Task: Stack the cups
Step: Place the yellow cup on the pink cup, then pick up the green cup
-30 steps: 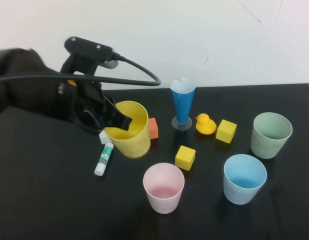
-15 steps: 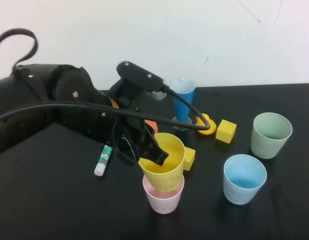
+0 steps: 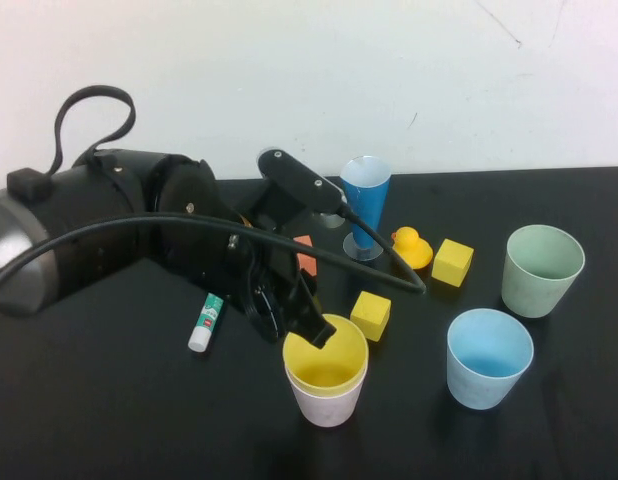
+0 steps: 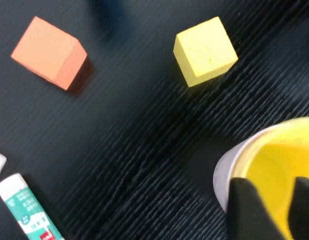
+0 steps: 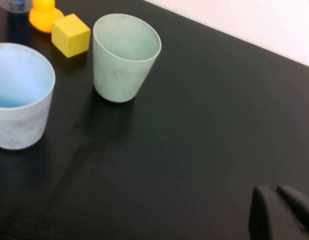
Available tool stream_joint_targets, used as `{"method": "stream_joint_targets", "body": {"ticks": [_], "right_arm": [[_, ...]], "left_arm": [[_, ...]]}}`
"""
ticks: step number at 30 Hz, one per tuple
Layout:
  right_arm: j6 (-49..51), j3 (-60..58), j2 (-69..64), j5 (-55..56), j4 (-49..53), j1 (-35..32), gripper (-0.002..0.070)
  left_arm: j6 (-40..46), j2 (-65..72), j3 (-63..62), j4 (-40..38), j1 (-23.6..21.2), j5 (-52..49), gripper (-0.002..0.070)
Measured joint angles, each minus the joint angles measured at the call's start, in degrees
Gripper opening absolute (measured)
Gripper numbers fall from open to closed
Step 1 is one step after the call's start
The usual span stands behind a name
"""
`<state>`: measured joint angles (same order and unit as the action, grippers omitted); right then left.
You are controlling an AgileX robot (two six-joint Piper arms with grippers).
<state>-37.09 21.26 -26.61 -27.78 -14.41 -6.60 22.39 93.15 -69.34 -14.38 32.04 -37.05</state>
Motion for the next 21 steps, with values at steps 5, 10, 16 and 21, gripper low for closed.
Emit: {"method": "stream_joint_targets", "body": {"ticks": [5,10,16,21], "right_arm": [[-2.02,0.0,0.0,-1.23,-2.69,0.0,-0.0003],[-15.16,0.0,0.0,-5.23,-13.81,0.0,-0.0003],[-28.45,0.0,-0.1,-8.43,-26.43,0.0,-0.0003],[-29.82,0.81,-3.09,-8.43,-27.94,0.0,-0.0003]], "left_arm": [[0.24,-0.94,0.0,0.0,0.0,0.44,0.0264],[0.07,-6.55,0.0,0.33,0.0,3.32,0.0087],[-8.62,-19.24,0.0,2.76,0.0,9.12,0.0008],[-11.04,-31.24,1.2,7.64,0.0,10.89,0.0002]]}}
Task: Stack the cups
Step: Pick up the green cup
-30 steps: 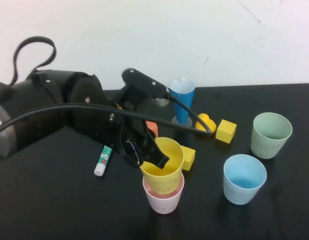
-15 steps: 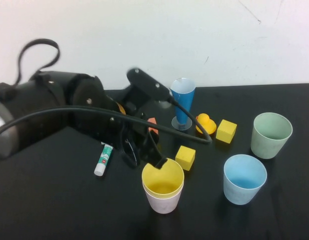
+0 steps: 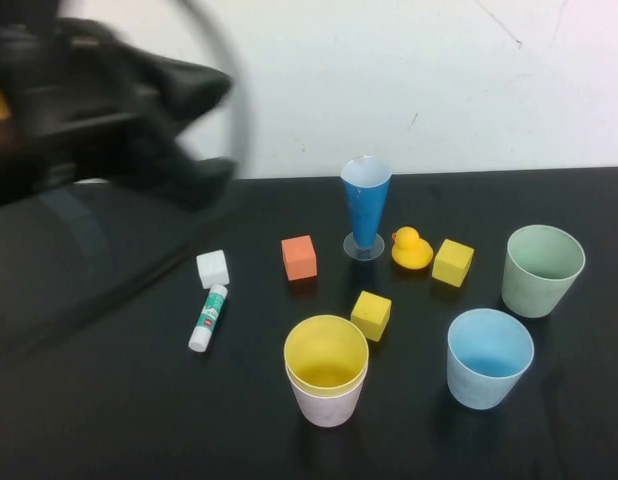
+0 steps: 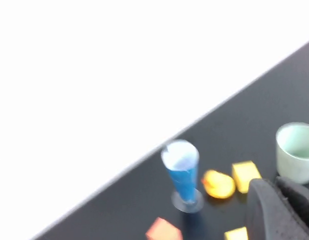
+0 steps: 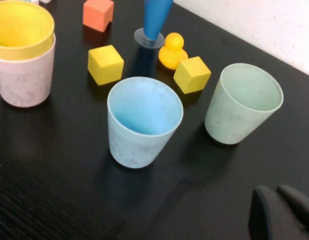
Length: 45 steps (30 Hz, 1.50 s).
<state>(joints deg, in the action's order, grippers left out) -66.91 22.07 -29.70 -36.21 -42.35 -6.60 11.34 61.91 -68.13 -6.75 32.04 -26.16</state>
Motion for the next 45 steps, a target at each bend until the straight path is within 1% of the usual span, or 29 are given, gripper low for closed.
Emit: {"method": "stream_joint_targets", "body": {"ticks": [3,6,9,11,14,17,18,20,21,24,29,33,39,41,43,45], "right_arm": [[-0.11,3.61,-4.12,-1.07,0.0,1.46,-0.0001],[-0.2,9.11,-10.62,-4.29,0.0,5.09,0.0003],[-0.09,15.44,-17.54,-7.01,2.11,9.28,0.0024],[1.2,19.76,-22.45,-7.83,5.12,11.97,0.0055],[3.8,25.67,-29.65,-7.88,10.09,14.6,0.0134],[7.11,30.61,-37.44,-6.51,14.83,15.25,0.0254],[8.44,32.61,-40.01,-5.44,16.3,15.25,0.0306],[10.44,35.23,-44.73,-3.62,18.53,15.25,0.0367],[11.17,36.89,-47.37,-2.8,19.46,15.25,0.0396],[13.57,41.45,-54.85,-1.19,22.42,15.25,0.0438],[18.71,48.12,-66.23,2.06,27.28,15.33,0.0452],[20.06,51.75,-72.6,2.79,29.84,15.33,0.0453],[20.48,53.12,-77.65,3.35,31.62,15.33,0.0448],[20.52,53.23,-78.74,3.59,31.74,15.33,0.0427],[20.84,53.23,-79.55,3.7,31.74,15.33,0.0384],[21.11,53.31,-80.22,3.45,31.74,15.33,0.0299]], "left_arm": [[-0.09,-7.85,4.09,3.61,0.0,-1.6,0.0002],[-0.22,-14.95,9.83,5.17,-0.11,-3.68,0.0002],[-0.22,-20.01,18.37,5.3,-0.11,-3.82,0.0002],[-0.22,-22.67,24.64,5.44,-0.11,-2.54,0.0001],[-0.22,-25.87,32.26,5.44,-0.11,-0.11,0.0001],[-0.11,-29.36,37.64,7.44,-0.11,1.19,0.0001],[0.0,-30.39,39.05,8.64,-0.11,1.39,0.0001],[0.0,-33.13,41.3,11.32,-0.11,2.97,0.0001],[0.12,-34.26,42.09,11.97,-0.11,3.87,0.0001],[-0.31,-38.09,44.87,13.12,-0.11,8.11,0.0001],[-2.29,-41.11,50.13,13.47,-0.11,16.61,0.0001],[-2.78,-41.82,53.58,13.47,-0.11,23.17,0.0001],[-2.78,-42.05,54.25,13.47,-0.11,26.16,0.0001],[-2.78,-42.05,54.25,13.47,-0.11,27.28,0.0001],[-2.78,-42.05,54.25,13.36,-0.11,27.82,0.0001],[-2.78,-42.05,54.28,13.36,-0.11,28.26,0.0001]]}}
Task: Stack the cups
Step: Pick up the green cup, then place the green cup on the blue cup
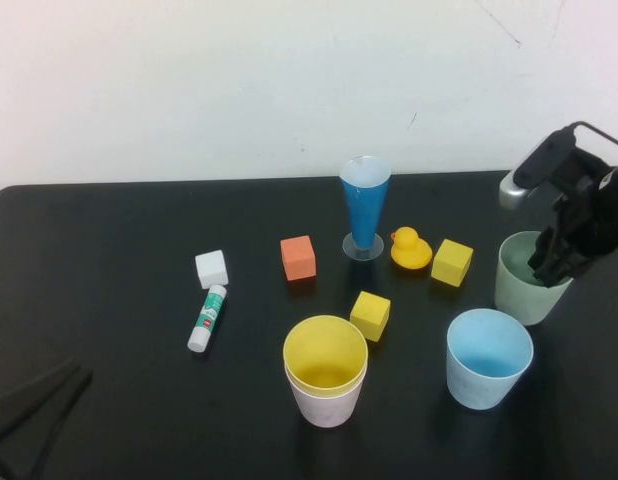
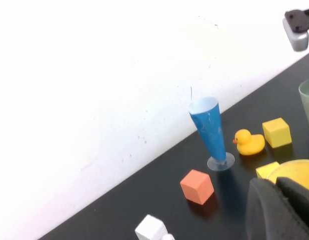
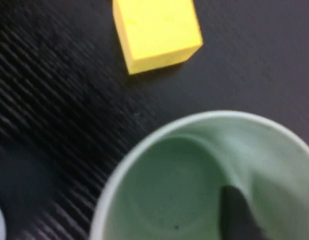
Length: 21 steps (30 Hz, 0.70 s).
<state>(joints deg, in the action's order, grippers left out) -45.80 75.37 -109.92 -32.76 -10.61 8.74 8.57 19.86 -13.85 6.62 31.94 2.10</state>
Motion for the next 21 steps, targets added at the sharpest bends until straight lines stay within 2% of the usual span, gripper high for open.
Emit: {"method": "stream_joint_targets", "body": {"ticks": [1,3,5,8,13,17,21], "right_arm": [[0.22,0.0,0.0,-0.24,0.0,0.0,0.0253],[1.04,0.0,-0.1,-0.93,0.0,0.0,0.0116],[1.37,0.0,-0.1,-1.41,0.0,0.0,0.0054],[1.59,0.14,1.03,-2.05,0.0,0.0,0.0027],[1.7,3.89,4.96,-6.15,-0.51,0.0,0.002],[0.17,6.94,10.11,-14.27,-4.92,0.39,0.002],[-2.38,6.1,15.49,-22.7,-7.89,3.45,0.002]], "left_arm": [[0.0,0.0,0.11,0.0,0.0,0.26,0.0001],[0.0,0.0,0.11,-0.48,0.0,0.6,0.0001],[0.0,0.0,0.11,-0.96,0.0,0.9,0.0001],[0.0,0.0,0.23,-1.09,0.0,1.03,0.0001],[-0.41,0.0,0.23,-1.49,0.0,1.85,0.0001],[-1.08,0.0,0.23,-1.59,0.0,2.35,0.0001],[-2.02,0.0,0.23,-1.59,0.0,3.27,0.0001]]}}
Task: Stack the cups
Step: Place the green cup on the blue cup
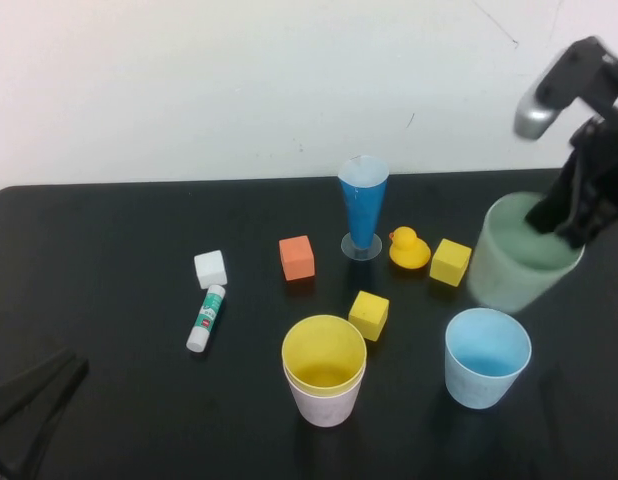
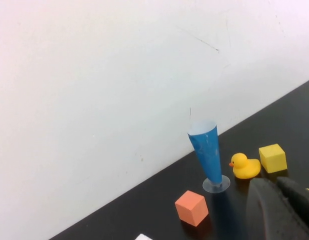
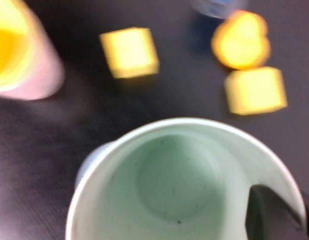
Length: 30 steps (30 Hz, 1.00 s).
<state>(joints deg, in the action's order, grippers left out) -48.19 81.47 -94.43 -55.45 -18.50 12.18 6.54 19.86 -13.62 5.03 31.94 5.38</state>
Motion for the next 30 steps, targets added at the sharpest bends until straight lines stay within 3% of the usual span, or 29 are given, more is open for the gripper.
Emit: {"method": "stream_joint_targets", "body": {"ticks": [9,19,23,30], "right_arm": [[-0.48,-14.06,5.1,8.62,-0.51,4.99,0.002],[-7.12,-15.67,1.04,13.87,-1.96,4.98,0.0027],[-7.0,-15.67,-0.76,14.89,-3.25,4.98,0.0082],[-4.78,-15.67,-5.76,15.42,-4.58,4.98,0.0244]], "left_arm": [[-0.34,0.0,0.0,-0.13,0.0,0.44,0.0001],[-0.88,0.0,0.0,-0.15,0.0,-0.62,0.0],[-0.92,0.0,0.0,-0.25,0.0,-1.15,0.0],[-1.02,-0.13,0.02,-0.37,0.0,-2.36,0.0]]}}
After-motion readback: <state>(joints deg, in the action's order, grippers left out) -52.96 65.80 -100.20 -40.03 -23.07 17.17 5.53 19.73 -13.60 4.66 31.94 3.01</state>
